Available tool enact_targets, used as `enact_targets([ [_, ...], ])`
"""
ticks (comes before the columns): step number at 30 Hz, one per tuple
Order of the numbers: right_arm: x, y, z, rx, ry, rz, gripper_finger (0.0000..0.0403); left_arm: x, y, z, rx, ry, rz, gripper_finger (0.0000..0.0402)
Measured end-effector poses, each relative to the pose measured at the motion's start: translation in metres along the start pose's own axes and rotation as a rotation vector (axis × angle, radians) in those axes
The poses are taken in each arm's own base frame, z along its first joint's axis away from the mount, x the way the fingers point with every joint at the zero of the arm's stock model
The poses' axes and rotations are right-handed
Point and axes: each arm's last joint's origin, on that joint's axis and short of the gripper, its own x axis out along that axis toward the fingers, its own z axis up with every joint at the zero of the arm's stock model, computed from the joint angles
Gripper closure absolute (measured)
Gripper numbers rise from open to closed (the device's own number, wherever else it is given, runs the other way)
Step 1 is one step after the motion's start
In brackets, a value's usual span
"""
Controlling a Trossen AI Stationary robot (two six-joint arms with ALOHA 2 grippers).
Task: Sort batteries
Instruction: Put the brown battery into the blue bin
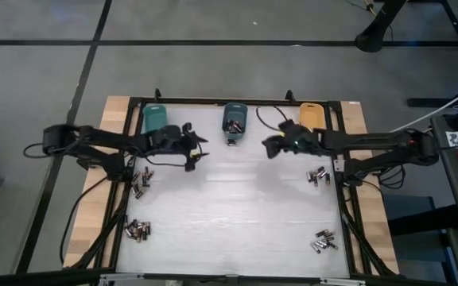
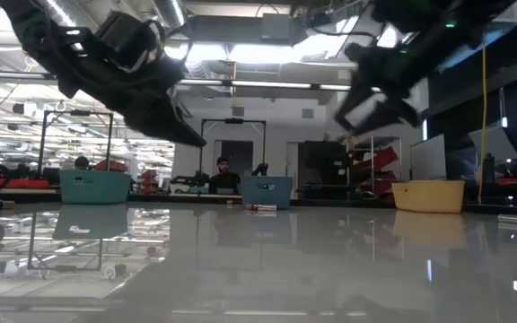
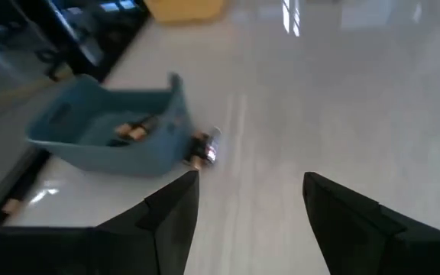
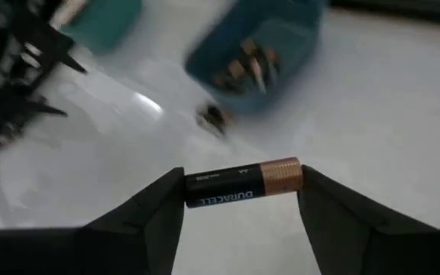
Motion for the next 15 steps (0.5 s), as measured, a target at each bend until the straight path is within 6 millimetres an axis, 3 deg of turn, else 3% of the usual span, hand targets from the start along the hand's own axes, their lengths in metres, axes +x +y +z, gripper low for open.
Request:
enact_targets([
  [8, 0.067, 0.012, 0.040, -0.120, 0.039, -0.023, 0.0182, -0.013, 0.025, 0.008, -0.116, -0.088, 0.108, 0.0178],
  [15, 0.133, 0.013, 0.071, -0.144, 0.099, -0.032, 0.0180, -0.013, 0.025, 0.000, -0.123, -0.013, 0.101, 0.0178],
])
